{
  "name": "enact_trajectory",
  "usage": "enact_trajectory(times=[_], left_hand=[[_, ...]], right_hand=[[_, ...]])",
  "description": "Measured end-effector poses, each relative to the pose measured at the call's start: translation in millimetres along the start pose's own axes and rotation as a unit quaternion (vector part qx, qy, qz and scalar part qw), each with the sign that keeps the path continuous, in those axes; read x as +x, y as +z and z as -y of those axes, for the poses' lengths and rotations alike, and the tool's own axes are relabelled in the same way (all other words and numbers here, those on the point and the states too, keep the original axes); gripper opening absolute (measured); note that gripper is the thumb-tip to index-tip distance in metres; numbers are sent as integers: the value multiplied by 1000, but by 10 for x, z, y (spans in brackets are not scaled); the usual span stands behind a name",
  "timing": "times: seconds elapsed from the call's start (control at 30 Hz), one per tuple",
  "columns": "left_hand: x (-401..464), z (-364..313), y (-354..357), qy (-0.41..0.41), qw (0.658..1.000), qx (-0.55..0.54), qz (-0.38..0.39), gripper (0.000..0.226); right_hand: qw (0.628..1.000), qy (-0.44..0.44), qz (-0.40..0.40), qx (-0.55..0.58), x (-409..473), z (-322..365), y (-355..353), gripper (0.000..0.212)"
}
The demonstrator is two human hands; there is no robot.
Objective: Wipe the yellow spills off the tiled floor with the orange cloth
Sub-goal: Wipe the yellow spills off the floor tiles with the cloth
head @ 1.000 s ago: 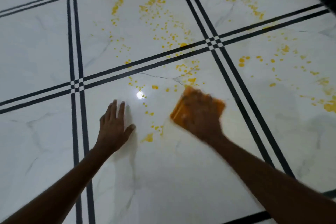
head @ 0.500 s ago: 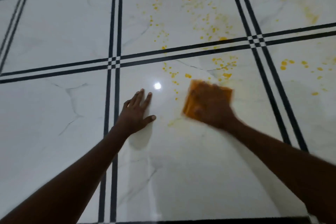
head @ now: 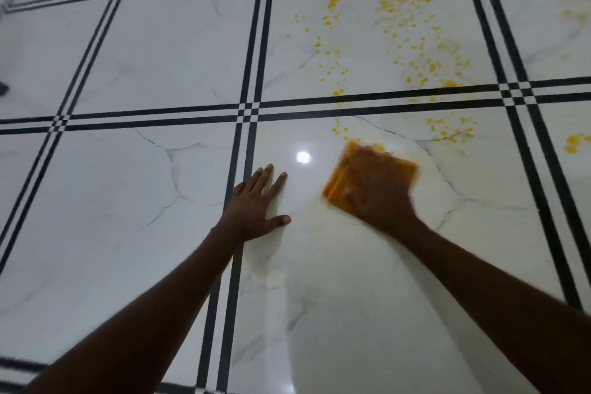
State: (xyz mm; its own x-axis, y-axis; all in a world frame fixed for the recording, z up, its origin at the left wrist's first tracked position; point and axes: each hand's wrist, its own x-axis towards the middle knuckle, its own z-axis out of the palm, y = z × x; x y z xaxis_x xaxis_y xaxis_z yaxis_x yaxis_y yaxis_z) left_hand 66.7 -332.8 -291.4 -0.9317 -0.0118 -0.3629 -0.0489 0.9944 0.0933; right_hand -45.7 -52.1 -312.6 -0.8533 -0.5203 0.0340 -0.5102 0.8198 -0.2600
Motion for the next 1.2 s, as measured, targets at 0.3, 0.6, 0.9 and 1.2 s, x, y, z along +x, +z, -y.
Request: enact_trajectory(times=[0.3, 0.6, 0.9, 1.2], left_hand=[[32, -1, -8, -8, 1000, -5, 21, 100], [16, -22, 37, -20, 999, -25, 6, 101], [682, 21, -273, -51, 988, -59, -136, 85], [931, 74, 53, -108, 974, -42, -194, 73]], right_hand=[[985, -156, 66, 18, -1071, 781, 248, 80], [964, 251, -86, -31, -362, 178, 46, 77], [991, -119, 12, -62, 282, -181, 156, 74], [999, -53, 1, -14, -17, 730, 264, 78]])
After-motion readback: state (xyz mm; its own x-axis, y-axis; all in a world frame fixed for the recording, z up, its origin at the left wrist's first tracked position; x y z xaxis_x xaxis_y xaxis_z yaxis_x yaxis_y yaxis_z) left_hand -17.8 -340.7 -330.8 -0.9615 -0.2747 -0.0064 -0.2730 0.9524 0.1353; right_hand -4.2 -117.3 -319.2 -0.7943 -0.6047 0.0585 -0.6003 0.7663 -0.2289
